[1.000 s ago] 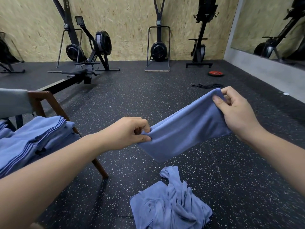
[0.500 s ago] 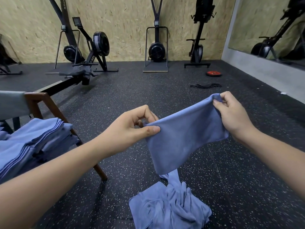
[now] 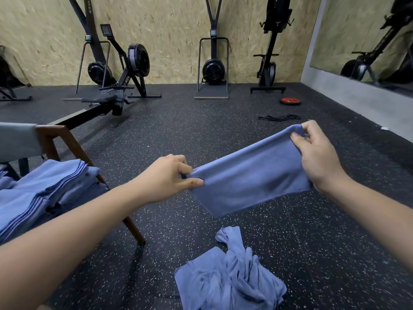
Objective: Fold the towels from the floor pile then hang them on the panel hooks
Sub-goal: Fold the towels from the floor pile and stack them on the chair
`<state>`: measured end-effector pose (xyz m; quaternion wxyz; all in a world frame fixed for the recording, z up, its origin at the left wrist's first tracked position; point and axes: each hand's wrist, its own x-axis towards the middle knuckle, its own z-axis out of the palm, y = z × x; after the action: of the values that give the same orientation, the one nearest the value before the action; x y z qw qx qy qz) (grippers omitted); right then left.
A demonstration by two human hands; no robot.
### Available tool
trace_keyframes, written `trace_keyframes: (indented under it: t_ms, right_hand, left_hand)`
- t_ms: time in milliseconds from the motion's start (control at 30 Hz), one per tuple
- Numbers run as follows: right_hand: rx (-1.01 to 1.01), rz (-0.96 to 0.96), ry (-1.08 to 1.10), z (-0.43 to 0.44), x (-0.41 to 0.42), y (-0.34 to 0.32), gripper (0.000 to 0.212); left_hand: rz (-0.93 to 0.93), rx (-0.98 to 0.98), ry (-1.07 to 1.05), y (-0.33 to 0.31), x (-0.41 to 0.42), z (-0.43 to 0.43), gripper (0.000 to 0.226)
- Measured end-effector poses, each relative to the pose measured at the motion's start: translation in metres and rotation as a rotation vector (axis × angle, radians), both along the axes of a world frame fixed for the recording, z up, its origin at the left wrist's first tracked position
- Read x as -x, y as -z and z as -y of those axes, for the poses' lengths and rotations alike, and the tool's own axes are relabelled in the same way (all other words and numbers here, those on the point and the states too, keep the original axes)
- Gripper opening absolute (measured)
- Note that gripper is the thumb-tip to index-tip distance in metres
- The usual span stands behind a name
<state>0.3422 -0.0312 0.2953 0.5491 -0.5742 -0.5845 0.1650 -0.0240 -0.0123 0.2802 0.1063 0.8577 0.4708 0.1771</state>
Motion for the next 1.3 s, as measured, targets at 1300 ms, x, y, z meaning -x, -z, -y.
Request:
trace_keyframes:
  t_ms: [1300]
  right_hand:
    - [0.005, -0.072, 0.083, 0.007, 0.042, 0.012, 0.022]
  left_hand:
    - [0.95, 0.122, -0.462, 0.008, -0.032, -0.001, 0.03]
